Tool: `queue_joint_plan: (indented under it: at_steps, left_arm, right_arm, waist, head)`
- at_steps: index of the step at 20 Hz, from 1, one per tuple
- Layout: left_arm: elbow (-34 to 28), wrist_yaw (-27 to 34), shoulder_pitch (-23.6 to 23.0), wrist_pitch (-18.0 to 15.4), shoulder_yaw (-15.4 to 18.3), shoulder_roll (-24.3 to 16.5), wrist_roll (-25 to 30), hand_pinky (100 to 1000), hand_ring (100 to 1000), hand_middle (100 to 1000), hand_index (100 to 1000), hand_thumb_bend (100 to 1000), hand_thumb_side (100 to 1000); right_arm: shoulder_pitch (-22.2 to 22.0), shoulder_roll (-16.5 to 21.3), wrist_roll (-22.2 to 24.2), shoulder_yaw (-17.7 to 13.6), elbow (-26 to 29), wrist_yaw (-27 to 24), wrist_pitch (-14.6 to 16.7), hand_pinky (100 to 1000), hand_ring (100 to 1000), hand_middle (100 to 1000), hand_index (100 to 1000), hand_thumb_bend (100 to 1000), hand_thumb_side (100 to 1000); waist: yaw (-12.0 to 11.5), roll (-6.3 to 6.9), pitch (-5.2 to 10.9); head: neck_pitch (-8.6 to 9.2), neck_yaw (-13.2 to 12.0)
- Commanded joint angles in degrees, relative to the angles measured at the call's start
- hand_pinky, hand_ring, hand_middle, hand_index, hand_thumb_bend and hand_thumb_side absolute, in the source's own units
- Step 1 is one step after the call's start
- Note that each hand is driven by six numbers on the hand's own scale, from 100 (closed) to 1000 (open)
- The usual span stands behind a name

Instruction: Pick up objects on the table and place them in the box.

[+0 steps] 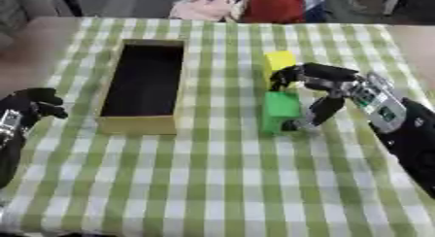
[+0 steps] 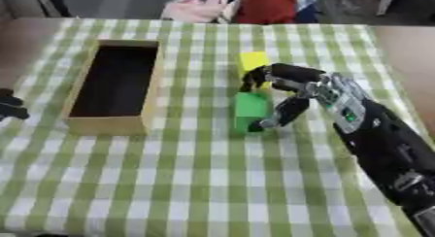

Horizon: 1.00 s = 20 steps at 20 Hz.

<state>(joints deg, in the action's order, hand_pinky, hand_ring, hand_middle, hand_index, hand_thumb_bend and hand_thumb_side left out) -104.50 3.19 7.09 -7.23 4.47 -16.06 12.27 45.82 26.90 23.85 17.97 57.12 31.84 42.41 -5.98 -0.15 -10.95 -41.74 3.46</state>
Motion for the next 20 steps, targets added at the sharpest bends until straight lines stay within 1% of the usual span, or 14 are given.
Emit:
queue_joint_plan:
  at_steps: [1,3,4,5,6,8,11,13,15,18,20]
  left_arm:
    - [-0.8,0.2,0.4,0.0,0.1,-0.5,0.1,765,588,602,754,100,859]
    - [-0.8,0.2,0.4,0.0,0.1,-0.5,0.1,765,588,602,754,100,860]
    - [-0.8,0.2,0.4,0.0,0.1,-0.5,0.1,765,588,602,754,100,860]
    - [-0.8,0.2,0.4,0.0,0.1,-0.5,0.1,765,588,602,754,100,860]
    - [-0.8,0.2,0.4,0.0,0.1,-0.5,0.1,765,588,602,755,100,861]
    - [-0.8,0.3,0.3,0.0,0.2,-0.5,0.1,765,589,602,755,100,860]
    - [-0.9,0.3,0.3,0.0,0.2,-0.6,0.0,765,588,601,754,100,859]
    - [-0.9,0.3,0.3,0.0,0.2,-0.6,0.1,764,589,601,754,100,860]
    - [-1.0,0.3,0.3,-0.1,0.0,-0.7,0.3,764,588,600,753,100,858]
    - [-1.1,0.4,0.2,-0.2,-0.4,-0.8,1.1,763,585,597,749,100,860]
    - [-0.9,0.3,0.2,-0.4,-0.8,-0.8,1.9,762,584,595,741,100,861]
  right_arm:
    - [1.0,0.7,1.6,-0.7,0.0,2.2,4.9,655,779,443,576,425,388]
    - [1.0,0.7,-0.2,-0.7,0.1,3.3,5.0,642,753,405,540,403,336]
    - [1.0,0.7,-1.1,-0.7,0.1,3.8,5.0,626,726,373,511,388,294]
    - [1.0,0.7,-2.0,-0.7,0.1,4.4,5.0,623,720,369,505,386,286]
    - [1.0,0.7,-2.8,-0.7,0.2,4.9,5.1,610,700,349,485,376,247]
    - [1.0,0.8,-4.7,-0.7,0.4,5.7,5.1,596,682,329,467,354,209]
    - [1.2,1.4,-6.9,-0.2,2.0,5.6,5.2,593,679,326,463,338,183]
    - [1.5,2.2,-7.5,0.5,4.5,4.4,5.2,592,673,323,460,337,158]
    - [1.9,3.1,-7.5,1.3,7.6,1.9,4.8,591,672,320,458,320,125]
    - [3.0,4.1,-6.1,2.0,11.7,-2.8,3.5,591,669,321,459,315,100]
    - [4.2,4.6,-4.8,2.0,13.5,-5.8,2.4,591,667,321,459,314,100]
  waist:
    - [0.0,0.15,0.82]
    - [-0.1,0.19,0.86]
    - [-0.1,0.20,0.88]
    - [-0.1,0.22,0.89]
    - [-0.1,0.22,0.90]
    - [-0.1,0.23,0.93]
    - [-0.2,0.12,1.04]
    - [-0.3,-0.03,1.15]
    - [-0.5,-0.23,1.33]
    - [-1.0,-0.51,1.60]
    - [-1.5,-0.74,1.69]
  head:
    - [0.16,0.1]
    - [0.15,0.1]
    - [0.13,0.1]
    - [0.12,0.1]
    - [0.12,0.1]
    - [0.10,0.2]
    - [0.07,0.1]
    - [0.02,0.1]
    - [-0.11,0.2]
    - [-0.21,0.5]
    - [-0.16,1.0]
